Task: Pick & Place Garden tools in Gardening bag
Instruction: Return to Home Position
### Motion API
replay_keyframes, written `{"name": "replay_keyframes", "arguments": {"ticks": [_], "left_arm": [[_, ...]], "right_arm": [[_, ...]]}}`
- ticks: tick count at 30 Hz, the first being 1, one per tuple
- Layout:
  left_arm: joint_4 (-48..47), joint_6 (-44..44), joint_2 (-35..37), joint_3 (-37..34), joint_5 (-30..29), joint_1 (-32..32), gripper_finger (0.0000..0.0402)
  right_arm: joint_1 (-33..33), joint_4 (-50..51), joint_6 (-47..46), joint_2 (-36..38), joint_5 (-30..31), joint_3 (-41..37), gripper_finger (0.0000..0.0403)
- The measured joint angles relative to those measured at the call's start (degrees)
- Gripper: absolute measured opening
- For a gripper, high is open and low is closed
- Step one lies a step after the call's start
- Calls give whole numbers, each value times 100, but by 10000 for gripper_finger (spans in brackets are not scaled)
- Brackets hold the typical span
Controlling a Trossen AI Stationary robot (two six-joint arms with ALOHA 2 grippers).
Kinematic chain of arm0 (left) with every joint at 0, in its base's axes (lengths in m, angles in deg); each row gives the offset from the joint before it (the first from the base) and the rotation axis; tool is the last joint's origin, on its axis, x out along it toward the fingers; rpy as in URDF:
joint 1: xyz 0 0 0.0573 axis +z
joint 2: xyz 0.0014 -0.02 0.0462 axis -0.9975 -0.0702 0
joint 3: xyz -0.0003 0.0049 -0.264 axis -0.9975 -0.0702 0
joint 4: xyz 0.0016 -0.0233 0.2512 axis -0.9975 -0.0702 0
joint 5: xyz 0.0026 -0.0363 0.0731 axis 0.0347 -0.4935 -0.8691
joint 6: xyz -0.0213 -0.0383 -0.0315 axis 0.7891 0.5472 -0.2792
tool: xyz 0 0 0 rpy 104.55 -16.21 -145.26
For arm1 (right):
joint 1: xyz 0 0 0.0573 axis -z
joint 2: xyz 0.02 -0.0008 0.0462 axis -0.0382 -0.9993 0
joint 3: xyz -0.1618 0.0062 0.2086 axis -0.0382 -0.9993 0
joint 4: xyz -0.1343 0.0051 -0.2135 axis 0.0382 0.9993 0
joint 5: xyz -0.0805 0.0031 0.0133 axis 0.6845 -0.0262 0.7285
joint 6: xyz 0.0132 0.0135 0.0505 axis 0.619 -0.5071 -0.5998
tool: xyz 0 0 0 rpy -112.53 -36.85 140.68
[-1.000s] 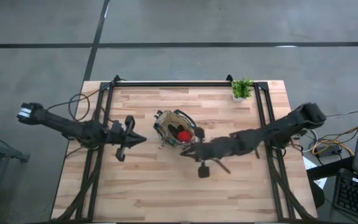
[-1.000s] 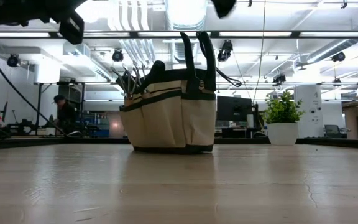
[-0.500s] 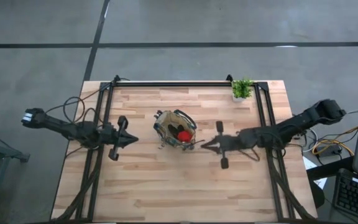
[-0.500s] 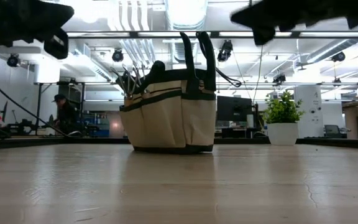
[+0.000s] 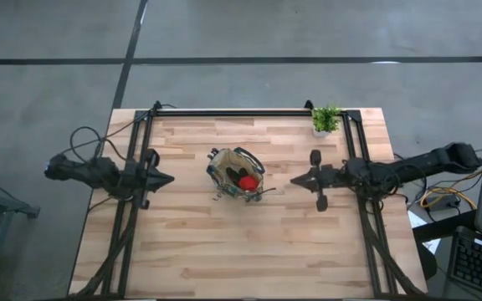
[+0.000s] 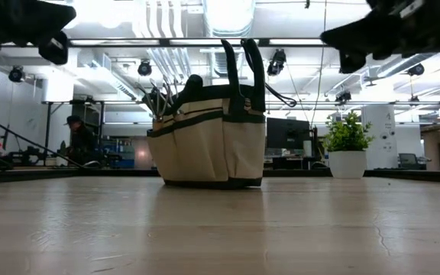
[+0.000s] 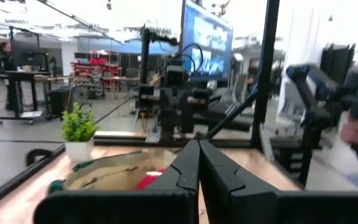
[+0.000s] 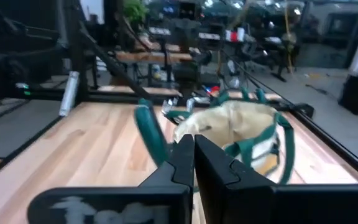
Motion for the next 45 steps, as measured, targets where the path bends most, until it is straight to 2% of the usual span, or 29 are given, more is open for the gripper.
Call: {"name": "replay_keyframes", "arguments": {"ticks": [3, 7, 19, 24, 30, 45], "left_arm": [[-492, -223, -34, 345, -102, 0, 13], [-1089, -244, -4, 599, -307, 0, 14], [-1073, -206, -79, 702, -294, 0, 14], [-1091, -199, -152, 606, -294, 0, 14], [-1128, -195, -227, 539, -294, 0, 12], [-1179, -195, -229, 535, -294, 0, 12]], "right_arm": [[72, -72, 40, 298, -245, -187, 8], [89, -72, 105, 753, -205, -420, 8], [81, -28, 274, 2449, -353, -1313, 8], [81, 459, 294, 2900, -553, -1370, 8], [81, 714, -184, 3003, -472, -1371, 8], [81, 708, -181, 2817, -472, -1372, 8]]}}
